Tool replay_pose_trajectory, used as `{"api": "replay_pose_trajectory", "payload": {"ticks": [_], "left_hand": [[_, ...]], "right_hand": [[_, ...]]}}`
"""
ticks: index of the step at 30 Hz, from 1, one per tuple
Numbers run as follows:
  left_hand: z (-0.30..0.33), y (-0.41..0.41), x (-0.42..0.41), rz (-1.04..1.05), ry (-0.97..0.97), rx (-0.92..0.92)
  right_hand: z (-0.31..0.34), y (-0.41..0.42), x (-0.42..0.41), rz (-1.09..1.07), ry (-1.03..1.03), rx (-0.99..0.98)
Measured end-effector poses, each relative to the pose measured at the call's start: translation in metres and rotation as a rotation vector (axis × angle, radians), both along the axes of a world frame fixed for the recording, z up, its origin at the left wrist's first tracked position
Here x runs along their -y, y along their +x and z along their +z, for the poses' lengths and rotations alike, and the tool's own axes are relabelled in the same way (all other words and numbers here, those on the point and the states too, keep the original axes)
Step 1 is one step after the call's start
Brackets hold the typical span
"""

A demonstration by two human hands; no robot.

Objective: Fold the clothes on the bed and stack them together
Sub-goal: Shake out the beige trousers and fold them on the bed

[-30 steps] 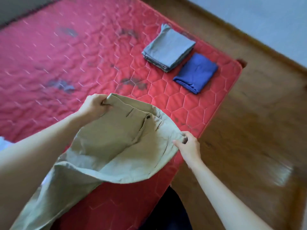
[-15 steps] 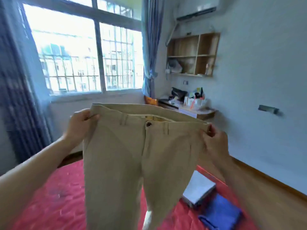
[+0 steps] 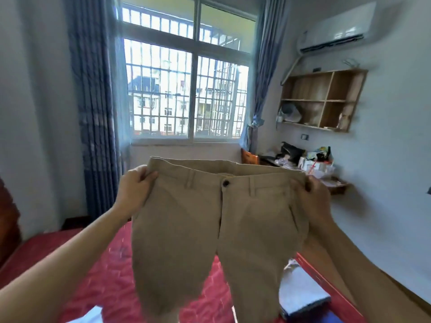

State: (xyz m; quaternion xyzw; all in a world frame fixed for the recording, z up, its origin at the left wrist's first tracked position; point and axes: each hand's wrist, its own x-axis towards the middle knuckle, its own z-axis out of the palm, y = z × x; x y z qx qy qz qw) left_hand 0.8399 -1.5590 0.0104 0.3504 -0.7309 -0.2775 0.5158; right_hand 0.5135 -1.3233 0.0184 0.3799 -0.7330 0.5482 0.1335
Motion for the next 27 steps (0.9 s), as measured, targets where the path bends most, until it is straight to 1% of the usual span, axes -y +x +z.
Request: {"api": "replay_pose_trajectory", "payload": {"ticks": [3,6,8,10,13,16,18,20,24,27], "left_hand": [[-0.006,-0.01,-0.011,0.052,0.073,0.098],[-0.017,-0.03,-0.03,0.103,0.226,0.141],[-0.024,-0.048,-0.052,0.12,0.304,0.139],[-0.026,-0.068,-0.078,0.111,0.335,0.08],[-0.024,-0.093,-0.12,0.022,0.33,-0.078],[-0.019,-0.103,-0.154,-0.097,0.303,-0.209],[-0.017,-0.099,-0.168,-0.13,0.273,-0.27],[-0.018,-0.09,-0.175,-0.134,0.231,-0.314],[-0.022,-0.078,-0.18,-0.18,0.176,-0.337],[-0.028,-0.072,-0.181,-0.191,0.137,-0.297]], "right_hand": [[0.006,-0.008,0.006,0.002,0.066,0.085],[-0.002,-0.008,0.015,-0.073,0.067,0.224],[-0.008,0.006,0.019,-0.11,0.03,0.289],[-0.011,0.033,0.023,-0.109,-0.009,0.281],[-0.012,0.087,0.026,0.022,-0.091,0.213],[-0.015,0.131,0.022,0.185,-0.085,0.1],[-0.016,0.147,0.017,0.252,-0.081,-0.009],[-0.014,0.153,0.012,0.294,-0.093,-0.053],[-0.008,0.161,0.007,0.39,-0.122,-0.019],[-0.011,0.169,0.008,0.434,-0.094,0.089]]}}
